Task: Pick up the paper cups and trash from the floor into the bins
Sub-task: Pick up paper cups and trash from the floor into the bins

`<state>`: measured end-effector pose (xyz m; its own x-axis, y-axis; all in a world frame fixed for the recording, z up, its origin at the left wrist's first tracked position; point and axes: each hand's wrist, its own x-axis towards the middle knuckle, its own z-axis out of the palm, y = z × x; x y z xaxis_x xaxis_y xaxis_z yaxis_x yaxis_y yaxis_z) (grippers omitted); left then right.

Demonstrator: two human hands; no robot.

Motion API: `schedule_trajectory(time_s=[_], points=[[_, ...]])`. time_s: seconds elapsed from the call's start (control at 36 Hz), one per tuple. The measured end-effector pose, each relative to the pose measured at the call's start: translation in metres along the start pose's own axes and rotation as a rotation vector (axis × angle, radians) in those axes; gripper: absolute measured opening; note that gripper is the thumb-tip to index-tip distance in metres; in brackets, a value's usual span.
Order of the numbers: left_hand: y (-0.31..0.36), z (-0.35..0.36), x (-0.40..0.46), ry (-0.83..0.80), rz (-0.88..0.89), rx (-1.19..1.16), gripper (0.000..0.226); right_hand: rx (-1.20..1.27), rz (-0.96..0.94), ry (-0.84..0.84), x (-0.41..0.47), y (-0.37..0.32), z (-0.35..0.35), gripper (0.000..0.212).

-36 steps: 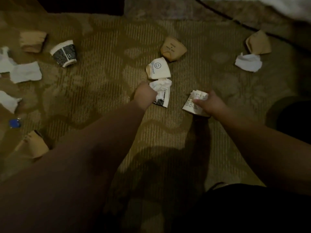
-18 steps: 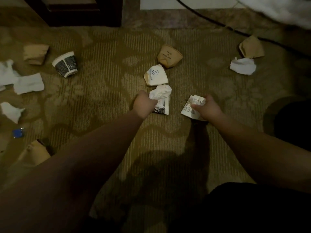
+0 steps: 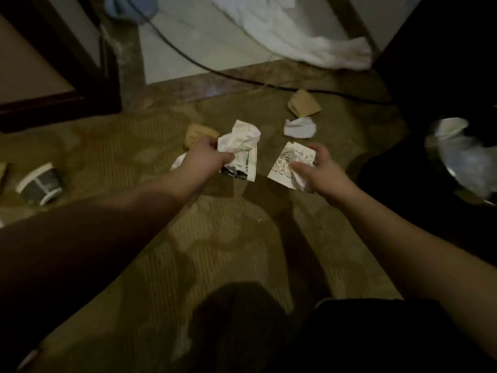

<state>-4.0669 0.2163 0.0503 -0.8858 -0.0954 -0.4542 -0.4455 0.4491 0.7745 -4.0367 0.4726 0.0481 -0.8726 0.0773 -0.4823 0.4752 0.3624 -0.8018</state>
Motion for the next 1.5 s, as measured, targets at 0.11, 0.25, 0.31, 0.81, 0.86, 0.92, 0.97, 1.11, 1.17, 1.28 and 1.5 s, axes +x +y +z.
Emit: schedule_trajectory(time_s=[0.11, 0.25, 0.31, 0.81, 0.86, 0.92, 0.97, 1.11, 1.17, 1.28, 1.5], points=[[0.061, 0.014, -0.007, -0.047, 0.081, -0.052, 0.045, 0.025, -0.065, 0.137, -0.037, -0.021, -0.055, 0.064], [0.135, 0.053, -0.026, -0.184, 0.240, -0.094, 0.049, -0.062, -0.147, 0.313, -0.091, -0.035, -0.124, 0.055], [0.162, 0.073, -0.035, -0.235, 0.291, -0.098, 0.040, -0.108, -0.148, 0.384, -0.110, -0.032, -0.150, 0.054], [0.287, 0.255, -0.073, -0.342, 0.818, 0.371, 0.043, -0.094, -0.003, 0.877, -0.156, 0.035, -0.328, 0.070], [0.293, 0.272, -0.068, -0.320, 0.850, 0.411, 0.037, -0.131, 0.018, 0.830, -0.146, 0.038, -0.330, 0.071], [0.296, 0.287, -0.063, -0.308, 0.887, 0.449, 0.033, -0.175, 0.030, 0.769, -0.136, 0.044, -0.332, 0.070], [0.300, 0.302, -0.058, -0.296, 0.916, 0.496, 0.034, -0.226, 0.036, 0.704, -0.126, 0.048, -0.332, 0.071], [0.302, 0.339, -0.045, -0.299, 0.933, 0.582, 0.038, -0.383, 0.035, 0.513, -0.101, 0.058, -0.335, 0.070], [0.297, 0.352, -0.040, -0.315, 0.968, 0.671, 0.035, -0.509, 0.045, 0.443, -0.091, 0.062, -0.333, 0.073], [0.286, 0.366, -0.032, -0.291, 1.076, 0.915, 0.029, -0.737, 0.048, 0.311, -0.077, 0.060, -0.321, 0.074], [0.281, 0.382, -0.018, -0.216, 1.154, 1.298, 0.040, -1.222, 0.129, 0.181, -0.050, 0.071, -0.315, 0.059]])
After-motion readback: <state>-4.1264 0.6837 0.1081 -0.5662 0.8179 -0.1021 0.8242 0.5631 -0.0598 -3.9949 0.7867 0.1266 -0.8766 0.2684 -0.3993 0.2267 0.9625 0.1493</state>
